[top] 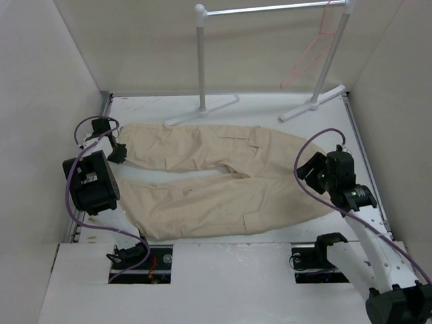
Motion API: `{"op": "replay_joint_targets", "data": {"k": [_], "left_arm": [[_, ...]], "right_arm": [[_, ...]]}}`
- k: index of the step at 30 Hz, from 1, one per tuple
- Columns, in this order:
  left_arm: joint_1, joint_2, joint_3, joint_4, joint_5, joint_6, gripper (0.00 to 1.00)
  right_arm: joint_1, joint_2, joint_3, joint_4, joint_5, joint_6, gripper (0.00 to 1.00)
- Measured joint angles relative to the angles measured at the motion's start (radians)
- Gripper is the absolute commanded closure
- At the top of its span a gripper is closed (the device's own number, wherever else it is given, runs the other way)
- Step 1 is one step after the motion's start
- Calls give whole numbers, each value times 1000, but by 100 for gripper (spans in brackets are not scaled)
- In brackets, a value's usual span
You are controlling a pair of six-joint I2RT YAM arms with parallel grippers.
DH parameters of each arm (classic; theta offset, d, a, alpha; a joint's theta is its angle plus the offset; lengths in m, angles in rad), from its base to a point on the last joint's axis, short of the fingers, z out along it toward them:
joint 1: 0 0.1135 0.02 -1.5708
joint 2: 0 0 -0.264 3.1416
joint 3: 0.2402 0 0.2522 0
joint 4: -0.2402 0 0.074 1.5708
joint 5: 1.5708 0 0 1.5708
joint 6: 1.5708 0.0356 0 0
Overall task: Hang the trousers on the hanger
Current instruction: Flatten out the trousers at the center of the board.
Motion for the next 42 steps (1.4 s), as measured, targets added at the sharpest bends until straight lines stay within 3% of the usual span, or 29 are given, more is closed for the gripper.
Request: {"op": "replay_joint_targets", "data": {"k": [4, 6, 10, 13, 17, 22, 30, 34, 38, 42], "left_arm": [[22, -9, 1, 0, -46, -12, 95], [35, -27, 4, -1, -78, -12, 90], [44, -76, 41, -3, -130, -10, 56], [25, -115, 51, 0, -156, -16, 47], [-78, -215, -12, 7, -210, -20, 46], [-311, -435, -167, 16, -253, -22, 46], [-618, -555, -359, 59, -168, -37, 46], [-672, -590, -452, 59, -123, -41, 46], [-696, -610, -488, 56, -101, -45, 47], [-708, -636, -499, 56, -93, -47, 47]], "right_arm": [[-93, 54, 13, 5, 3, -3, 35], [-124, 120, 43, 8, 11, -3, 34], [-192, 280, 140, 43, 53, 2, 35], [-253, 416, 255, 68, 91, 6, 42], [-341, 610, 412, 116, 183, 0, 41], [-441, 759, 460, 129, 292, -38, 41], [-471, 973, 485, 137, 222, -119, 43], [-468, 1012, 487, 144, 182, -133, 46], [-466, 1027, 498, 166, 171, -142, 58], [-465, 1053, 526, 181, 164, -143, 49]]}}
